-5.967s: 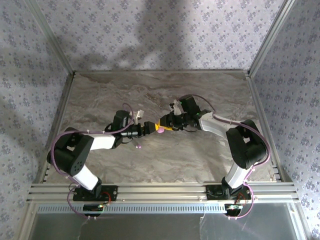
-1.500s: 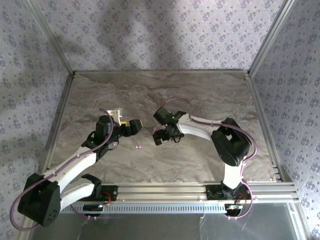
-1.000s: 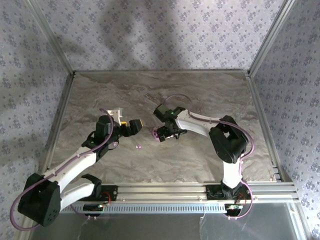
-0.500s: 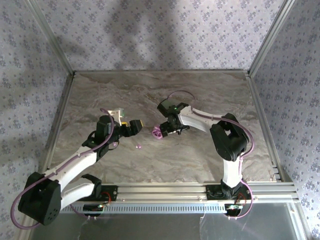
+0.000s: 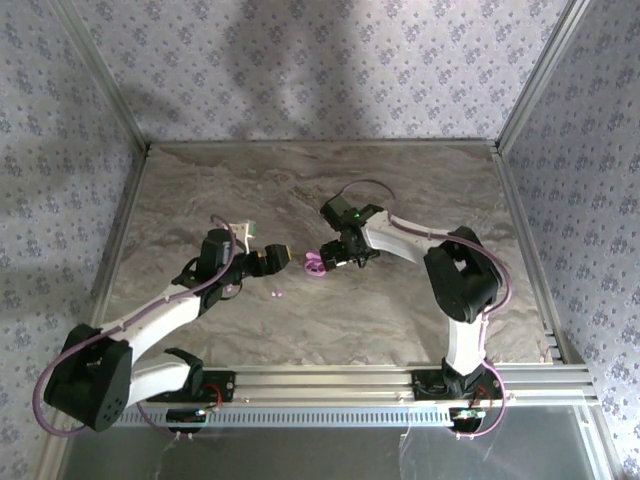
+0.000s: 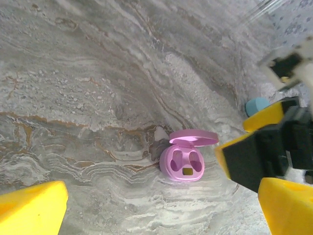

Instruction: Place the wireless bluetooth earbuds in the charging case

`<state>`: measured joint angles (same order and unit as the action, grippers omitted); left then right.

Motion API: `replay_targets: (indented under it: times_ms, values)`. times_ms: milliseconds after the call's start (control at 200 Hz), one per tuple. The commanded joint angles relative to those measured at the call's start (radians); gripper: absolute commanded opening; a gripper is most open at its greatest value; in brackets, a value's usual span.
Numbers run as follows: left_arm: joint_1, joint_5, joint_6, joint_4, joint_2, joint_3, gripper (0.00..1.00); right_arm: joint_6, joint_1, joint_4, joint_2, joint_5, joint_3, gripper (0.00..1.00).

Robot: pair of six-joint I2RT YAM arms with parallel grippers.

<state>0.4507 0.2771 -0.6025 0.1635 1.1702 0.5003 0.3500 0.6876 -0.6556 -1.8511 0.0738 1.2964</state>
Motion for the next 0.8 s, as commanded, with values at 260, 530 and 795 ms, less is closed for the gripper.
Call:
replay_targets:
  times_ms: [260,530,795]
  values:
    - [-0.009,0.104,-0.009,-0.275,0.149,0.178,1.00,0.027,-0.022,0.159,0.325,-0.147,-0.289,0.94]
    - [-0.018,0.148,-0.002,-0.423,0.209,0.193,1.00,0.024,-0.054,0.211,0.387,-0.203,-0.383,0.94]
    - [-0.002,0.255,-0.007,-0.384,0.298,0.196,1.00,0.023,-0.065,0.213,0.399,-0.210,-0.401,0.94]
